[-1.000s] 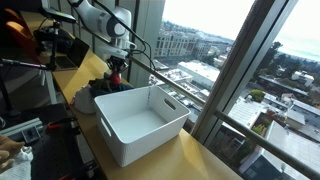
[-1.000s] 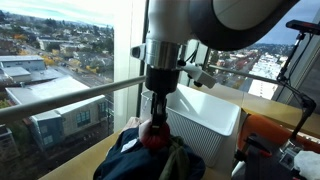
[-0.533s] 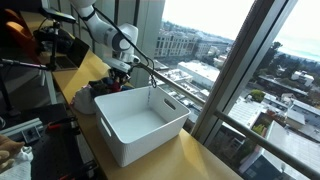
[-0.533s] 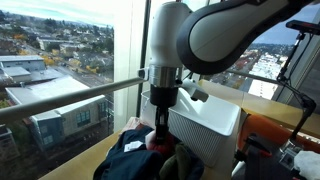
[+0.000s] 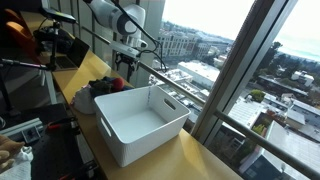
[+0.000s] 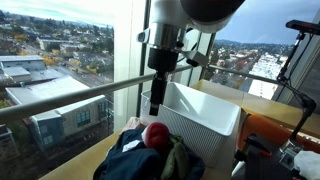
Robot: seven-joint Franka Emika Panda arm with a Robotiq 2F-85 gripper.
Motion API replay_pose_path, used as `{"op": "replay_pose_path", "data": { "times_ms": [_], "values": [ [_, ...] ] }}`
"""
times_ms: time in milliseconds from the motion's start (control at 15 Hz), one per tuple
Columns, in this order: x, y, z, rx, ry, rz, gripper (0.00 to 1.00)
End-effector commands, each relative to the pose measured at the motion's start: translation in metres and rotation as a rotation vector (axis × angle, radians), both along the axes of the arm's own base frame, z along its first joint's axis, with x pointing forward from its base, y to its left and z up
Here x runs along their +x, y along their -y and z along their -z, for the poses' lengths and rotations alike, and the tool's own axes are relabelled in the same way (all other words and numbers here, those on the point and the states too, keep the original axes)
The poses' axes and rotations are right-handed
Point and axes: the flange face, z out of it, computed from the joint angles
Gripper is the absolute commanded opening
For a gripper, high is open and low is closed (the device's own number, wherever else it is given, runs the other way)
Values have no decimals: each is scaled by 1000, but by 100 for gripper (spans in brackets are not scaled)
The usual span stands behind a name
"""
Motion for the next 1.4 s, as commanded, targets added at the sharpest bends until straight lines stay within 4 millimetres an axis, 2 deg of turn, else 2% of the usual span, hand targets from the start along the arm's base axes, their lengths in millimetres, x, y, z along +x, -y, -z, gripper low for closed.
{"op": "replay_pose_path", "data": {
  "times_ms": [0, 133, 267, 533, 867, 933, 1200, 1333],
  "values": [
    [7, 14, -57, 31, 25, -12, 100],
    [11, 20, -75, 36, 42, -13, 100],
    [17, 24, -81, 30, 65, -16, 100],
    [29, 37, -73, 14, 79, -109, 100],
    [23, 48, -63, -4, 7, -383, 100],
    [20, 47, -61, -3, -5, -435, 100],
    [5, 22, -65, -14, -34, -640, 100],
    [4, 17, -59, -30, -31, -742, 100]
  ]
}}
